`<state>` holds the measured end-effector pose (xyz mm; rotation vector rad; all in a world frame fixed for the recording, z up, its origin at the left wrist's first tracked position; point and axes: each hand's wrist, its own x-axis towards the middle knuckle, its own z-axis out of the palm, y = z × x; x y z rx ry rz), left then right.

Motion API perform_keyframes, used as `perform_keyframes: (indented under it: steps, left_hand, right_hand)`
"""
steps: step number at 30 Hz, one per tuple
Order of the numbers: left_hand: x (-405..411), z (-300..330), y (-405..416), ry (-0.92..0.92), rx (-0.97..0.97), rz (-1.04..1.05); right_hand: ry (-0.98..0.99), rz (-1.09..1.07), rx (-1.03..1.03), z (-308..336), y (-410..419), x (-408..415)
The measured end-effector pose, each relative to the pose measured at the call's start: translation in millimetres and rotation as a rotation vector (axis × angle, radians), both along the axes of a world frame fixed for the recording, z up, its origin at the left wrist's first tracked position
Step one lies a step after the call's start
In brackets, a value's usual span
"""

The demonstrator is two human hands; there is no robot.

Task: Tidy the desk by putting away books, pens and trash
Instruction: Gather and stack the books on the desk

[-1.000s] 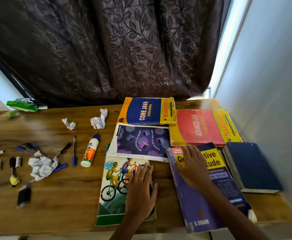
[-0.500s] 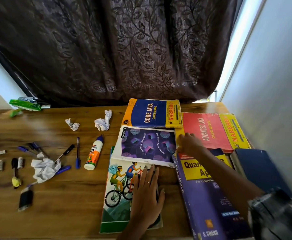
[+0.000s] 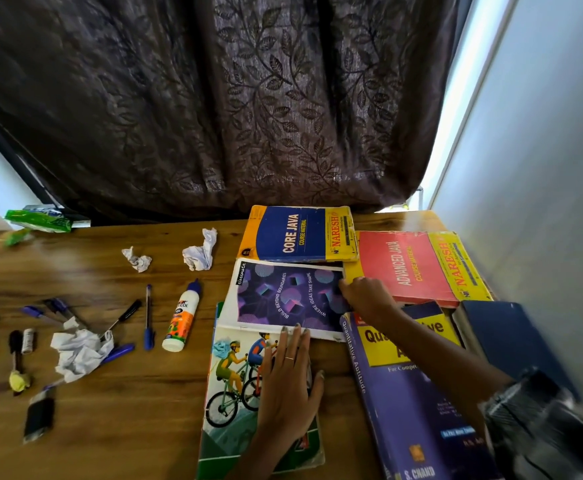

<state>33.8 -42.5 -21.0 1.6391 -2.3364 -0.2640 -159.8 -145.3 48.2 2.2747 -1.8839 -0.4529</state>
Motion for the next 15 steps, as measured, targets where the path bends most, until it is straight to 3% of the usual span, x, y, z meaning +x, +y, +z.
perform_keyframes:
  steps: [6, 15]
  left_hand:
    - [1, 1, 1, 0.025, 0.019, 0.000]
    - [-8, 6, 0, 0.176, 0.051, 0.072]
  right_hand:
    - [-0.101, 0.070, -0.126, 16, 4, -22]
    - [-0.306, -0.084, -0.327, 83, -1, -58]
